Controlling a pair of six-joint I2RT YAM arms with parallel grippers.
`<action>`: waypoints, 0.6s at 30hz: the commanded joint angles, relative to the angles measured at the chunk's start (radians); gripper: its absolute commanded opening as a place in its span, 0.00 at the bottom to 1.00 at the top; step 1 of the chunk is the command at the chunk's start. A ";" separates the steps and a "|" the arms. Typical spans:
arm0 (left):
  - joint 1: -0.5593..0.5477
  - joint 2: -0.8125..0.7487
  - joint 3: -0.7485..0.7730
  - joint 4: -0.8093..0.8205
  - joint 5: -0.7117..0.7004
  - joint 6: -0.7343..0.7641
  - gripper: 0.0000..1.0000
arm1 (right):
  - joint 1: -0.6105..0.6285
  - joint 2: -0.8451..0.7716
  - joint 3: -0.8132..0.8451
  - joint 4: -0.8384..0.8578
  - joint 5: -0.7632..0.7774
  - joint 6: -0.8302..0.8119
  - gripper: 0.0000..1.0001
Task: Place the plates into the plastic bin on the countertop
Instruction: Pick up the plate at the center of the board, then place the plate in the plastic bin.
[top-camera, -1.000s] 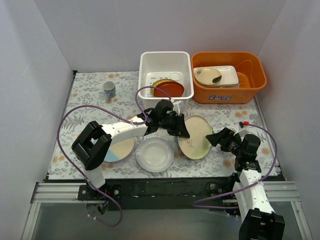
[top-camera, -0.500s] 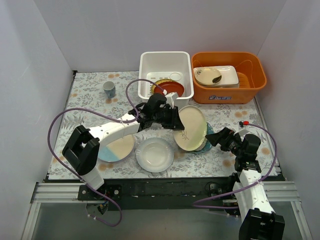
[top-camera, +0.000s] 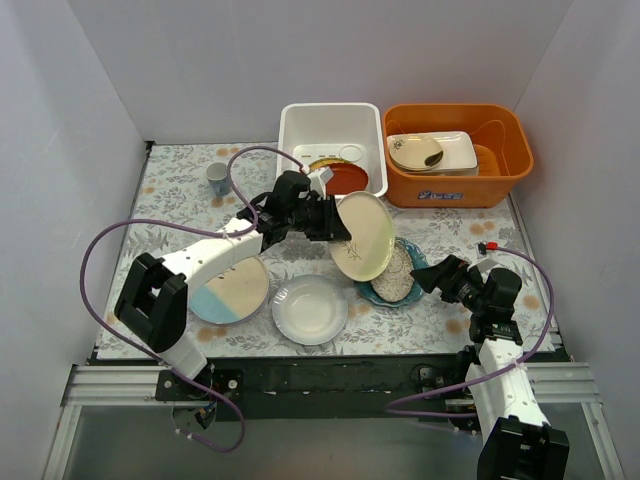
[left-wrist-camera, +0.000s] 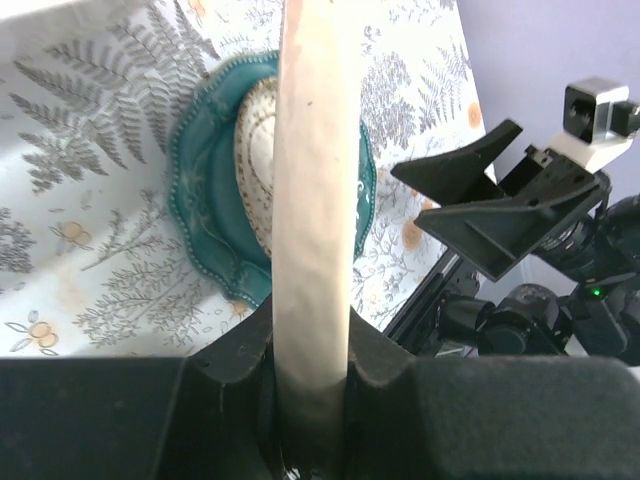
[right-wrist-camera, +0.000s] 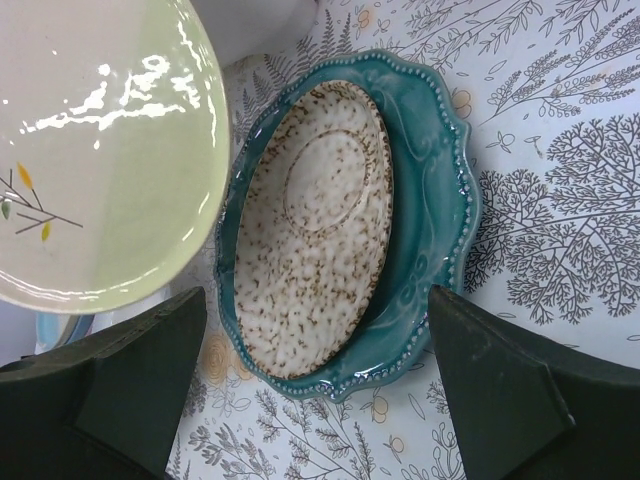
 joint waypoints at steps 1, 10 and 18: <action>0.048 -0.113 0.090 0.092 0.079 -0.002 0.00 | -0.004 0.000 -0.014 0.057 -0.014 -0.010 0.98; 0.097 -0.107 0.130 0.098 0.132 -0.003 0.00 | -0.004 0.015 -0.025 0.071 -0.016 -0.013 0.98; 0.149 -0.093 0.158 0.150 0.197 -0.043 0.00 | -0.006 0.023 -0.029 0.076 -0.016 -0.018 0.98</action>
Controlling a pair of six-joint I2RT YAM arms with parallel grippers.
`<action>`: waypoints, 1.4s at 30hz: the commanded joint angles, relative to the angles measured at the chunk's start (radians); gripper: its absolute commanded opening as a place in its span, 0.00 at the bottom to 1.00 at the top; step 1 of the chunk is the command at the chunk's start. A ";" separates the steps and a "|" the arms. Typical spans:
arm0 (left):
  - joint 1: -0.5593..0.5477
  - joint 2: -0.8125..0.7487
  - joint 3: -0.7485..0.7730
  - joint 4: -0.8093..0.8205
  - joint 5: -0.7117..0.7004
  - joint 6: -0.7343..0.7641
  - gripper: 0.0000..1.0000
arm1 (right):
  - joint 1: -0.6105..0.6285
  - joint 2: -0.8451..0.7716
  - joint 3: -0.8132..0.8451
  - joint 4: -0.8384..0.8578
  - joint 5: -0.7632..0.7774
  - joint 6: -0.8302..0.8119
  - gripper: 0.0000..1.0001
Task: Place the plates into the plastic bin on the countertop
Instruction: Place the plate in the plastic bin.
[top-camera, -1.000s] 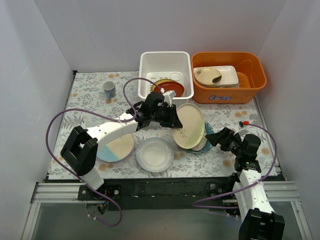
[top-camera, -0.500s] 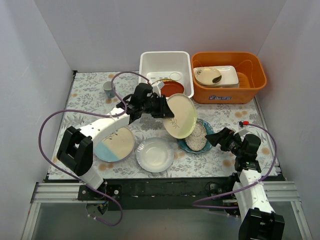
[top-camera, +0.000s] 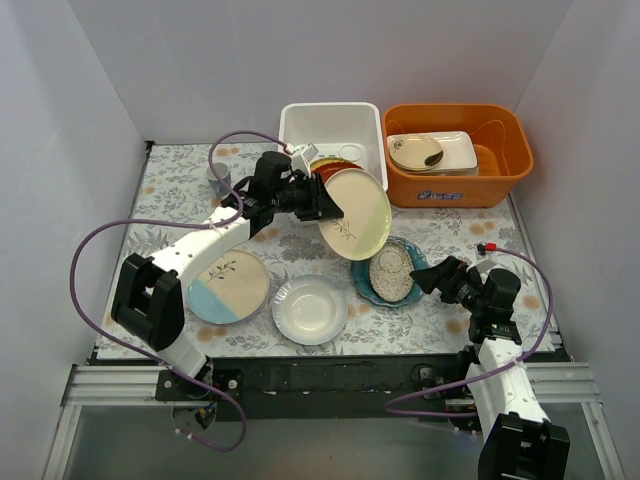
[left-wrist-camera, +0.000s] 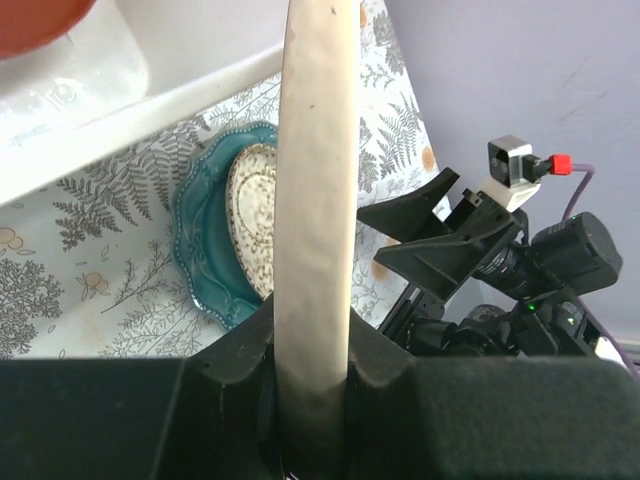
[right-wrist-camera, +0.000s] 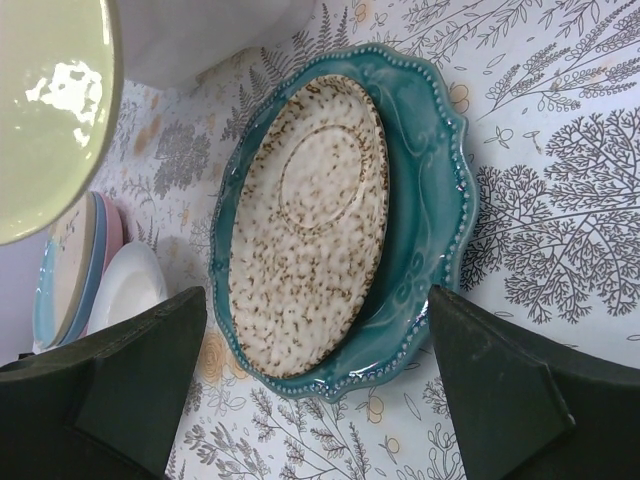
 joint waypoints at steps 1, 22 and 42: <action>0.044 -0.086 0.089 0.147 0.114 -0.046 0.00 | -0.004 0.005 -0.016 0.050 -0.012 -0.013 0.98; 0.170 0.043 0.241 0.332 0.298 -0.239 0.00 | -0.007 0.023 -0.022 0.050 -0.004 -0.027 0.98; 0.261 0.198 0.267 0.704 0.339 -0.609 0.00 | -0.012 0.017 -0.024 0.044 0.004 -0.031 0.98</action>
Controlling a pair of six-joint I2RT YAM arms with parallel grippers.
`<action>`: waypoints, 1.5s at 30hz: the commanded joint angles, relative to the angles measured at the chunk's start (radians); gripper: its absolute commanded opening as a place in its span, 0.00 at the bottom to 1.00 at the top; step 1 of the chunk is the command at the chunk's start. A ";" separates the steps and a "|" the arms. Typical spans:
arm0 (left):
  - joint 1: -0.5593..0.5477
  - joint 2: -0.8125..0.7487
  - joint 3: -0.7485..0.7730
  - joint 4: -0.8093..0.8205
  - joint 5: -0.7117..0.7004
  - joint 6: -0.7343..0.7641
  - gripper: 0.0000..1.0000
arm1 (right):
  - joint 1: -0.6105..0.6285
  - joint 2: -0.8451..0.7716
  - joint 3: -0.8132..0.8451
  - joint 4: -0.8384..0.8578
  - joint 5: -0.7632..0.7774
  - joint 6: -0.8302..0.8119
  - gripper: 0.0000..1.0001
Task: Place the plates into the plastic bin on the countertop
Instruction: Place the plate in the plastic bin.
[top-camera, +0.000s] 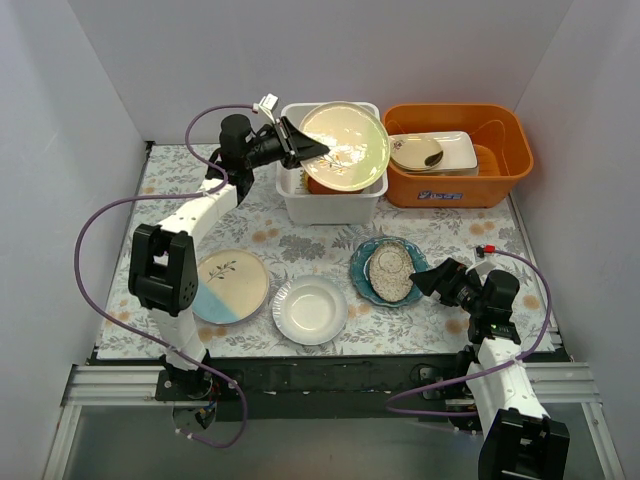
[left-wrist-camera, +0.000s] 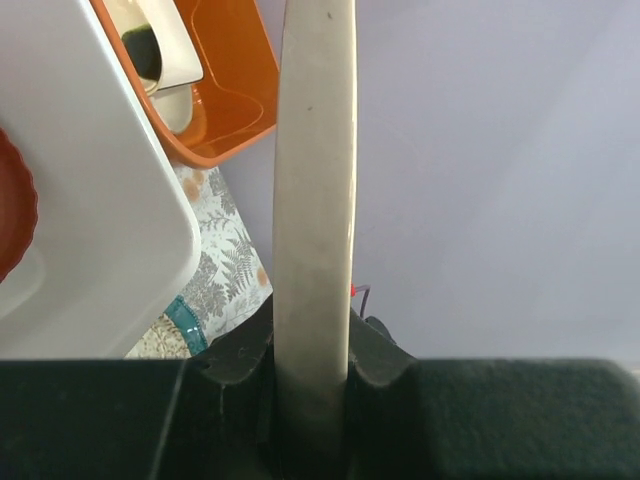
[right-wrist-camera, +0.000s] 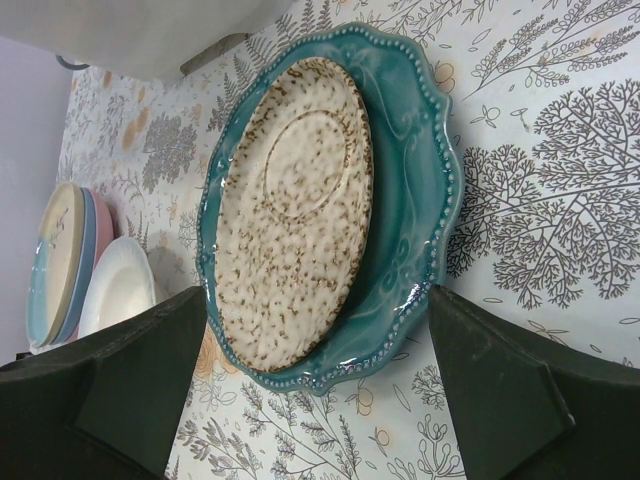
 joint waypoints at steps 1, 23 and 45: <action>0.016 -0.020 0.072 0.183 0.013 -0.104 0.00 | -0.005 -0.007 -0.008 0.037 0.001 -0.023 0.98; 0.039 0.037 0.174 -0.081 -0.197 0.071 0.00 | -0.007 -0.010 -0.005 0.038 0.002 -0.026 0.98; 0.013 0.212 0.419 -0.372 -0.331 0.275 0.00 | -0.011 0.030 0.016 0.060 0.005 -0.028 0.98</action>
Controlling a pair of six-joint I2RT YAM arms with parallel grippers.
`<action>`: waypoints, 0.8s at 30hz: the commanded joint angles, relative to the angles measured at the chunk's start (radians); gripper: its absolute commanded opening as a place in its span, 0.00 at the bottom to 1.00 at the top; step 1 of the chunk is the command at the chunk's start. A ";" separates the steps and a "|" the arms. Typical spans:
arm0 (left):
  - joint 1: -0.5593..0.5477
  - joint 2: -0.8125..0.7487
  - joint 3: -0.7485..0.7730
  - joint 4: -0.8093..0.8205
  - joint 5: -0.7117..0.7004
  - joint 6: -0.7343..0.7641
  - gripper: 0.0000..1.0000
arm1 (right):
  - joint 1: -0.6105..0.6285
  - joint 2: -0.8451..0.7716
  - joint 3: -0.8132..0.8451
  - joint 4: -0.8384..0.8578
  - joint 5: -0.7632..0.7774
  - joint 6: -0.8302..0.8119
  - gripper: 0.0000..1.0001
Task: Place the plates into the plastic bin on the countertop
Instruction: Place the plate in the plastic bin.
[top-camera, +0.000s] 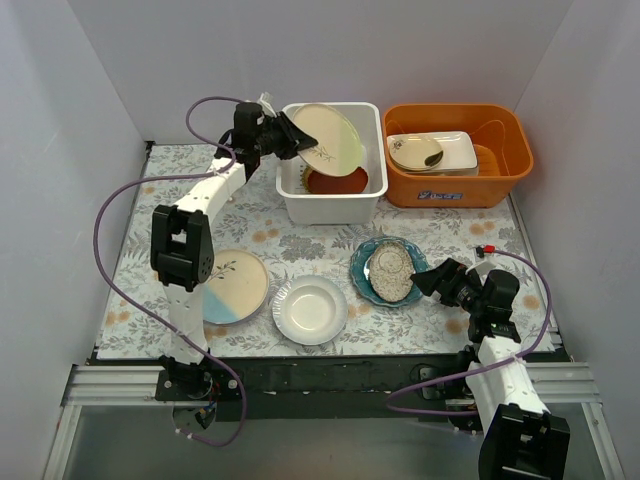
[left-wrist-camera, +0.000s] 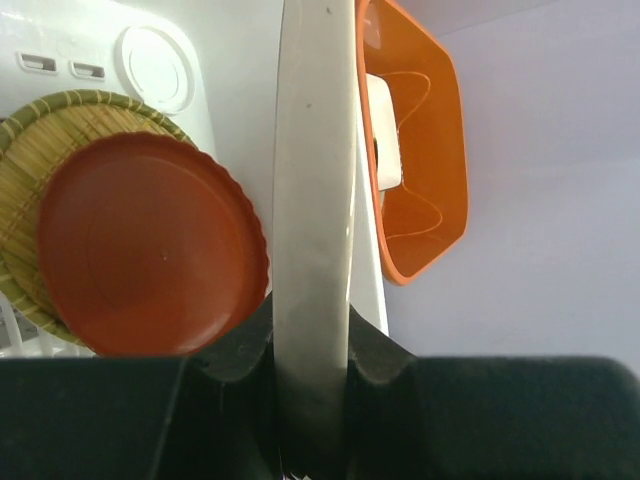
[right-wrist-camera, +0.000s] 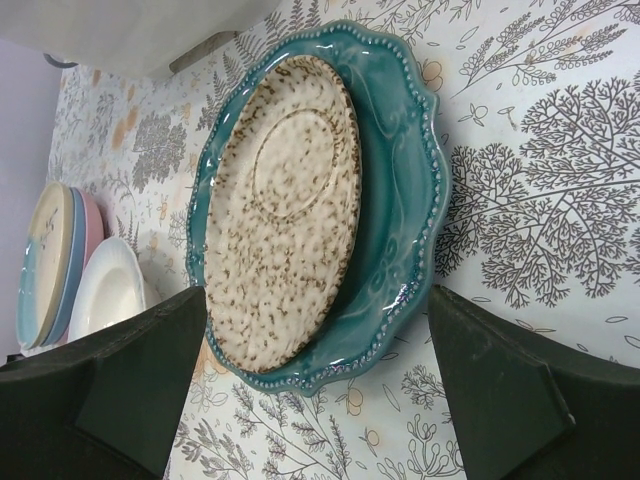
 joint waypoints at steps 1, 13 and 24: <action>-0.014 -0.025 0.120 0.016 -0.011 0.057 0.00 | -0.007 0.010 0.013 0.054 0.003 -0.008 0.98; -0.052 0.024 0.220 -0.082 -0.040 0.128 0.00 | -0.005 0.010 0.007 0.055 0.003 -0.011 0.98; -0.089 0.075 0.304 -0.160 -0.057 0.169 0.00 | -0.007 0.010 0.007 0.052 0.000 -0.015 0.98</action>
